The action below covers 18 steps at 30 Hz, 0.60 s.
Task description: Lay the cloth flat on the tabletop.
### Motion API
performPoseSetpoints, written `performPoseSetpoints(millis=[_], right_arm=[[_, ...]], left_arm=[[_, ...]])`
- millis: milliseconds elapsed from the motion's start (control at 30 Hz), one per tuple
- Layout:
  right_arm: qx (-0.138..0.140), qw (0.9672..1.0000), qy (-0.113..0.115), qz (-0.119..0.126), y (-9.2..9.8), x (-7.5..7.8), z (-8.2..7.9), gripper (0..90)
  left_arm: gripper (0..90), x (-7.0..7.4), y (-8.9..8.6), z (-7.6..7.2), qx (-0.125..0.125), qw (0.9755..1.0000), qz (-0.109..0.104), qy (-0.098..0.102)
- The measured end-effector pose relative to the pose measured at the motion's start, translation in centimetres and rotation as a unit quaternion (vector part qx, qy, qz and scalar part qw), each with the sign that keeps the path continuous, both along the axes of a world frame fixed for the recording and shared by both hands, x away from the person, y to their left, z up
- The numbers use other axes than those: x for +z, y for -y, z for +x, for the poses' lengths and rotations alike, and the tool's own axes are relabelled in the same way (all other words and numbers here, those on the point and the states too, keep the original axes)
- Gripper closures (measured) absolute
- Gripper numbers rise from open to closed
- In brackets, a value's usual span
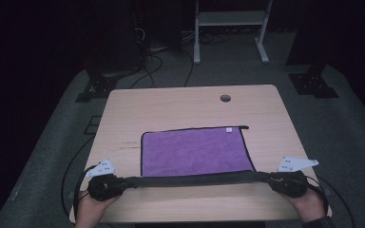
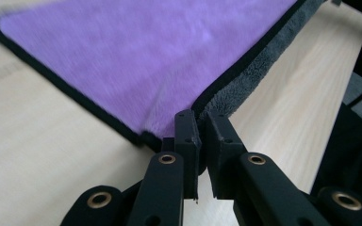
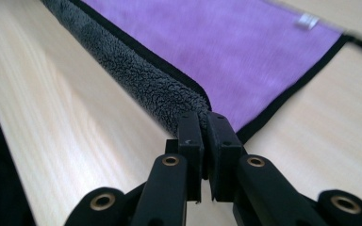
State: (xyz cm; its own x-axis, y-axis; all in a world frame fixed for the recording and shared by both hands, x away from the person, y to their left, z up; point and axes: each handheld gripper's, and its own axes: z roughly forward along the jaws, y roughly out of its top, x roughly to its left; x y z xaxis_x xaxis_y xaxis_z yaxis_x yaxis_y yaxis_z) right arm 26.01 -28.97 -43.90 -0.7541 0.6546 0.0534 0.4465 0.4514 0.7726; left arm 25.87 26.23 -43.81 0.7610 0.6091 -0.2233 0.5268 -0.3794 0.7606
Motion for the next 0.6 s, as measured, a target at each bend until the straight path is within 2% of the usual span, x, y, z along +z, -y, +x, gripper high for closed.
performPoseSetpoints(millis=[33,67,133,200,267,333,367,433,500,600], right_arm=[[0.004,0.9999,-0.013,-0.006,0.0,-0.6,-0.2,84.2],[0.004,0.9999,-0.013,-0.006,0.0,-0.6,-0.2,84.2],[0.011,0.9994,-0.028,-0.016,0.0,-1.3,-0.6,83.5],[0.015,0.9987,-0.045,-0.019,0.0,-1.7,-0.7,80.6],[0.014,0.9986,-0.045,-0.025,0.0,-1.9,-0.9,71.3],[0.009,0.9989,-0.045,-0.010,0.5,-1.7,-0.9,63.7],[0.009,0.9989,-0.045,-0.010,0.5,-1.7,-0.9,63.7],[-0.002,0.9993,-0.032,0.019,1.3,-1.1,-0.9,59.3],[-0.009,0.9993,-0.029,0.023,1.5,-0.9,-0.7,59.2],[-0.014,0.9993,-0.030,0.016,1.5,-1.1,-0.4,58.8]], left_arm=[[83.3,-0.6,0.2,-0.4,-0.003,0.9999,0.008,-0.013],[83.2,-0.6,0.2,-0.4,-0.003,0.9999,0.008,-0.013],[83.0,-1.3,0.3,-0.9,-0.009,0.9994,0.018,-0.028],[82.1,-1.6,0.3,-1.1,-0.014,0.9991,0.022,-0.034],[78.3,-1.6,0.3,-1.1,-0.010,0.9992,0.026,-0.028],[73.1,-1.4,0.2,-1.1,-0.008,0.9994,0.022,-0.024],[73.1,-1.1,0.0,-1.1,-0.005,0.9997,0.016,-0.018],[66.5,-0.5,-0.4,-1.1,0.004,0.9999,0.006,-0.008],[63.1,-0.4,-0.6,-0.8,0.014,0.9999,0.005,-0.004],[57.9,-0.6,-0.4,-0.4,0.017,0.9997,0.014,-0.006]])
